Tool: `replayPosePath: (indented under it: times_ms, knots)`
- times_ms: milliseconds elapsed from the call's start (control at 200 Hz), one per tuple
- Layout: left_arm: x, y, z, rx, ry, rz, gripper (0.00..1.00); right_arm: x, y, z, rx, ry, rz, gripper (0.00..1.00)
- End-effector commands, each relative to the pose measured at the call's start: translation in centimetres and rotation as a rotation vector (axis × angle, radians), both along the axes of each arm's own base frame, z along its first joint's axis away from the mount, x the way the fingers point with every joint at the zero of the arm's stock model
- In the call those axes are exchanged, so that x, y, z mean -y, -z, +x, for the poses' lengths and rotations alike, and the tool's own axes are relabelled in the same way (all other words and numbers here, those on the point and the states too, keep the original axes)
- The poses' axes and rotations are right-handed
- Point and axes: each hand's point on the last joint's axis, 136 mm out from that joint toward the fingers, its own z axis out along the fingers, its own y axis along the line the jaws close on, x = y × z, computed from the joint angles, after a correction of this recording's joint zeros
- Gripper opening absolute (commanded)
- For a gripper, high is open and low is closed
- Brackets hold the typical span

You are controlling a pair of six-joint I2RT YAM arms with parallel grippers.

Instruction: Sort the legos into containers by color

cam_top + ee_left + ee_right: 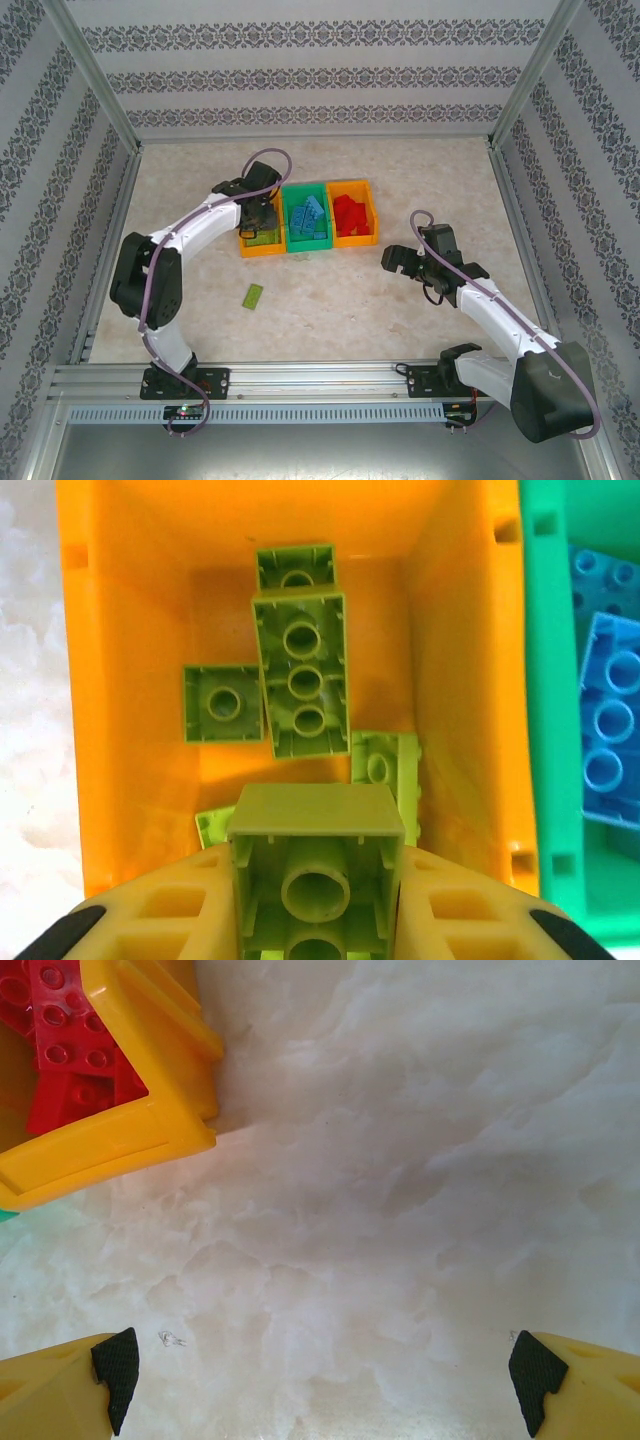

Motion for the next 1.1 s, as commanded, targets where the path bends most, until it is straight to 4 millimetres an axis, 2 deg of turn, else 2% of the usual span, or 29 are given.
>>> replayPosePath:
  times_ms: [0,150,270,345,500,629,834,979,1099]
  knots:
    - [-0.1,-1.3,2.1,0.048,0.011,-0.011,0.32,-0.3,0.2,-0.5,-0.004,-0.003,0.013,0.98]
    - [0.0,-0.9,2.7,0.035,0.006,0.001,0.44,-0.2,0.1,-0.4,0.003,0.004,0.012,0.98]
    - [-0.2,-0.9,2.3,0.036,-0.017,-0.006,0.7,-0.2,0.0,-0.4,0.006,0.004,0.011,0.98]
    - [-0.2,-1.3,1.7,0.05,-0.024,-0.024,0.81,-0.2,0.1,-0.4,0.004,0.002,0.011,0.98]
    - [-0.6,-2.9,-0.3,0.106,-0.012,-0.034,0.89,-0.3,0.0,-0.3,0.003,-0.004,0.011,0.98]
    - [-1.4,-3.5,-3.6,0.117,0.045,0.031,0.94,-0.2,0.1,-0.2,0.008,-0.002,0.002,0.98]
    - [-2.1,-2.5,-10.4,0.078,0.108,0.115,0.97,-0.4,0.3,0.2,-0.004,-0.013,0.0,0.98]
    - [-2.7,0.0,-15.0,0.007,0.08,0.117,0.97,-0.7,0.4,0.5,-0.006,-0.018,0.007,0.98]
    - [-2.2,2.6,-16.9,-0.04,0.094,0.087,0.95,-0.7,0.5,0.6,-0.011,-0.023,0.001,0.98]
